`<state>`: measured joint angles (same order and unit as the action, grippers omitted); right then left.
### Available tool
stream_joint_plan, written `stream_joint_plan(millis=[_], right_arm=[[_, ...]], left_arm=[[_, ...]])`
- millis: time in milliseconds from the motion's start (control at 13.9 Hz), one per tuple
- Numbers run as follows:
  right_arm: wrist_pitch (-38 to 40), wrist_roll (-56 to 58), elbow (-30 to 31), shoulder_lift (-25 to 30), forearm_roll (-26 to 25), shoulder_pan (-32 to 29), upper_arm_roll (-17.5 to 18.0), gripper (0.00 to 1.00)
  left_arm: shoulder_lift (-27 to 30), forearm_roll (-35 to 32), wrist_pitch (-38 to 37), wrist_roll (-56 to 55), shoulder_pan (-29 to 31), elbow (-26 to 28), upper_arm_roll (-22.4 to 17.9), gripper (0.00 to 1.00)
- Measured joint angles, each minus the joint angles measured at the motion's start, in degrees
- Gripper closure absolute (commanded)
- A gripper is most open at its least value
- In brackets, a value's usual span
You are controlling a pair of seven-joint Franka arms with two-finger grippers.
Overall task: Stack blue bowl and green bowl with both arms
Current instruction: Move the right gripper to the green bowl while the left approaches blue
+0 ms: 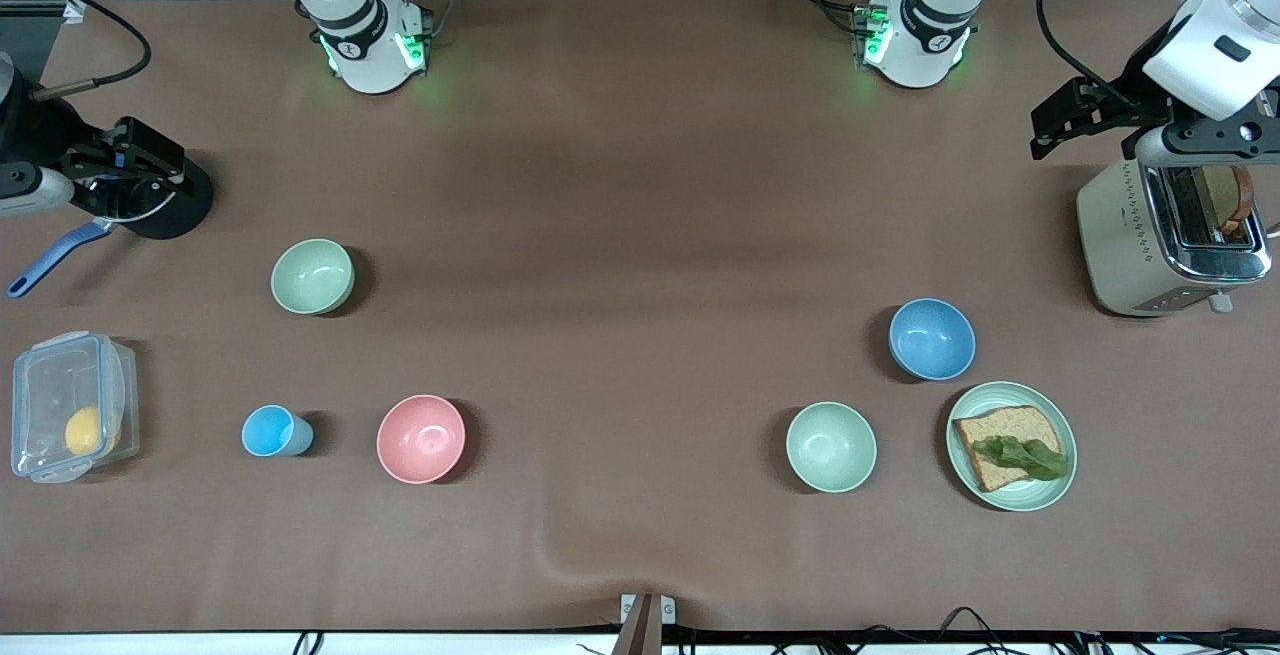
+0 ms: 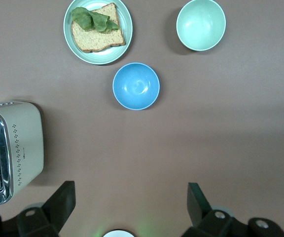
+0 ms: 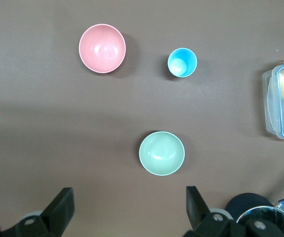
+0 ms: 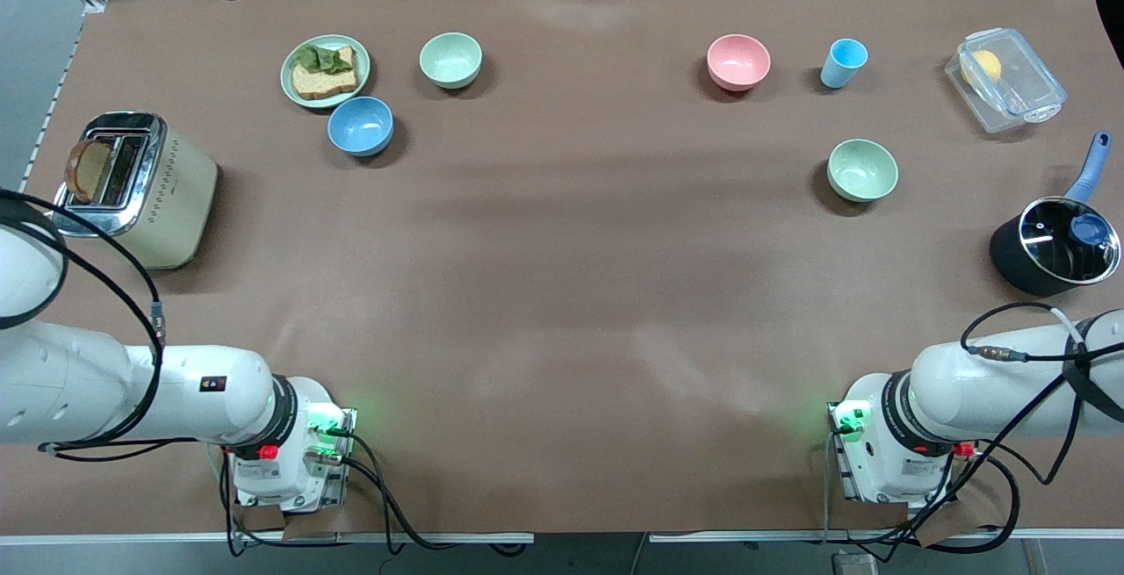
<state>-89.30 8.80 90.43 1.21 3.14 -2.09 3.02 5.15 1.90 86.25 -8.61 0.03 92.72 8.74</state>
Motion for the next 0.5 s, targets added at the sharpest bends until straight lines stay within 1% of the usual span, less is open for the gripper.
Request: stream_joint_plan(millis=[287, 502], right_arm=[[0.21, 0.0, 0.0, -0.02, 0.0, -0.12, -0.48, 0.0], [0.37, 0.04, 0.06, -0.09, 0.0, -0.53, -0.9, 0.0]], left_arm=[[0.0, 0.0, 0.0, 2.85, 0.03, 0.0, -0.01, 0.0], [0.0, 0.0, 0.0, 2.9, 0.04, 0.0, -0.03, 0.0]])
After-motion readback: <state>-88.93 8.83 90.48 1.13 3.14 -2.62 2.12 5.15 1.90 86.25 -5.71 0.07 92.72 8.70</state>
